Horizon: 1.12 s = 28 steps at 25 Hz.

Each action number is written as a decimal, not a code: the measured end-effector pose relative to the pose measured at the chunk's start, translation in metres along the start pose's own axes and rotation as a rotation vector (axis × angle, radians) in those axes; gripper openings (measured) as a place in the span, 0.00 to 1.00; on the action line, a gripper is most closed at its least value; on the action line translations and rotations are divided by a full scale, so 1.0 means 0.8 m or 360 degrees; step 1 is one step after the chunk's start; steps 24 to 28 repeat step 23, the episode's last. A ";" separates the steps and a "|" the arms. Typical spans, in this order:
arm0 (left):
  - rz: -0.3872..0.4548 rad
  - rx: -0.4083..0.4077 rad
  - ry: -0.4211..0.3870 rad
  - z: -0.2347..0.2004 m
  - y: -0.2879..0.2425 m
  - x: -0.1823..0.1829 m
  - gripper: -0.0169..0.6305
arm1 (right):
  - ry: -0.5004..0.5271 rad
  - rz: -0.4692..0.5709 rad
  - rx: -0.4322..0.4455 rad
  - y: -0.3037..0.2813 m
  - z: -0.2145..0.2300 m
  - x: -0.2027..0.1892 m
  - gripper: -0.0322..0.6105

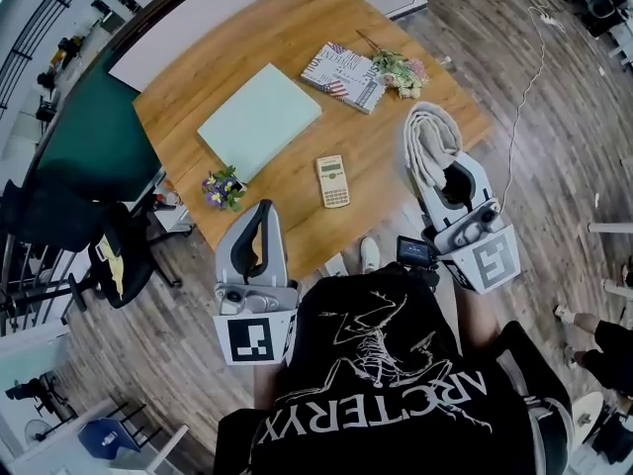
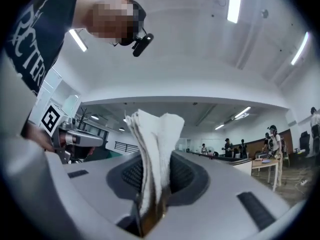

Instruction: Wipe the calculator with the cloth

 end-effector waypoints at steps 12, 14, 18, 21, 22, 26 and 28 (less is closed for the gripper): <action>-0.0041 0.0036 0.0028 -0.004 0.003 -0.004 0.04 | -0.0057 0.0078 0.0134 -0.025 -0.033 0.010 0.20; -0.0058 0.0037 0.0041 -0.006 0.005 -0.005 0.04 | -0.0066 0.0050 0.0142 -0.020 -0.035 -0.006 0.20; -0.0058 0.0037 0.0041 -0.007 0.006 -0.008 0.04 | -0.0055 0.0022 0.0141 -0.017 -0.034 -0.019 0.20; -0.0063 0.0036 0.0045 -0.007 0.006 -0.011 0.04 | -0.0052 0.0035 0.0144 -0.020 -0.036 -0.015 0.20; -0.0066 0.0035 0.0047 -0.007 0.006 -0.012 0.04 | -0.0050 0.0036 0.0145 -0.020 -0.036 -0.015 0.20; -0.0070 0.0035 0.0048 -0.007 0.006 -0.013 0.04 | -0.0048 0.0038 0.0147 -0.020 -0.036 -0.015 0.20; -0.0070 0.0035 0.0048 -0.007 0.006 -0.013 0.04 | -0.0048 0.0038 0.0147 -0.020 -0.036 -0.015 0.20</action>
Point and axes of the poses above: the fingertips, and each gripper's own axes: y backward along the fingers, z to its right, x out of its top, the point moved 3 cm from there along y, backward along the fingers, and after that the axes turned 3 degrees about -x, right-handed, at the moved point
